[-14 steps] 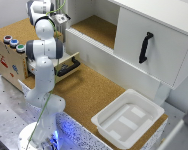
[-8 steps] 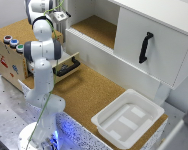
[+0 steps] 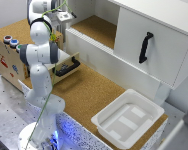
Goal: Put the yellow object on the table
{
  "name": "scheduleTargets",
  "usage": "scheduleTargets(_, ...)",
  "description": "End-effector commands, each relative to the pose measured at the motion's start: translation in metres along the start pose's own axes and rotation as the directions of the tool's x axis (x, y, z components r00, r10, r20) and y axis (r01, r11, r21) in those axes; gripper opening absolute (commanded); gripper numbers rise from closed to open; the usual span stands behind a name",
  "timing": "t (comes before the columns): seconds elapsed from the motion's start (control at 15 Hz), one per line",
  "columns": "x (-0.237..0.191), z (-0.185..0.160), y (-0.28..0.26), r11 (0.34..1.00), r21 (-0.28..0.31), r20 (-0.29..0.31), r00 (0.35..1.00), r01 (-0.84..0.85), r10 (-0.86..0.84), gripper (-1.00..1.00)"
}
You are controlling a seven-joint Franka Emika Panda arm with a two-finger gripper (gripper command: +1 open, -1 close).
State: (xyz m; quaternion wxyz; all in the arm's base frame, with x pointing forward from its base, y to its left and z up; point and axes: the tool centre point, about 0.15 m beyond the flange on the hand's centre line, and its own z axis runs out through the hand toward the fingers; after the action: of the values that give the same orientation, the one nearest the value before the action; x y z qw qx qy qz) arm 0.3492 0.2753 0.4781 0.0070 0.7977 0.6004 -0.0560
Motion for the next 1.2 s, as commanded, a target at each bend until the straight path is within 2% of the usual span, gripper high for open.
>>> scheduleTargets(0.0,-0.095,0.044,-0.012,0.976,-0.014,-0.258,0.944,-0.218,0.207,-1.00)
scheduleTargets(0.2,-0.135,0.061,-0.006,0.925,0.040,-0.248,0.893,-0.377,0.375,-1.00)
scheduleTargets(0.33,-0.163,0.076,-0.002,0.868,0.069,-0.229,0.839,-0.492,0.493,-1.00)
scheduleTargets(0.4,-0.175,0.081,0.000,0.836,0.098,-0.241,0.802,-0.539,0.546,-1.00)
scheduleTargets(0.53,-0.200,0.088,0.010,0.780,0.108,-0.226,0.749,-0.617,0.623,-1.00)
scheduleTargets(0.8,-0.255,0.097,0.048,0.691,0.079,-0.122,0.681,-0.719,0.722,-1.00)
scheduleTargets(0.93,-0.273,0.109,0.066,0.675,0.072,-0.084,0.669,-0.735,0.738,-1.00)
scheduleTargets(1.13,-0.305,0.135,0.104,0.648,0.076,-0.071,0.644,-0.758,0.761,-1.00)
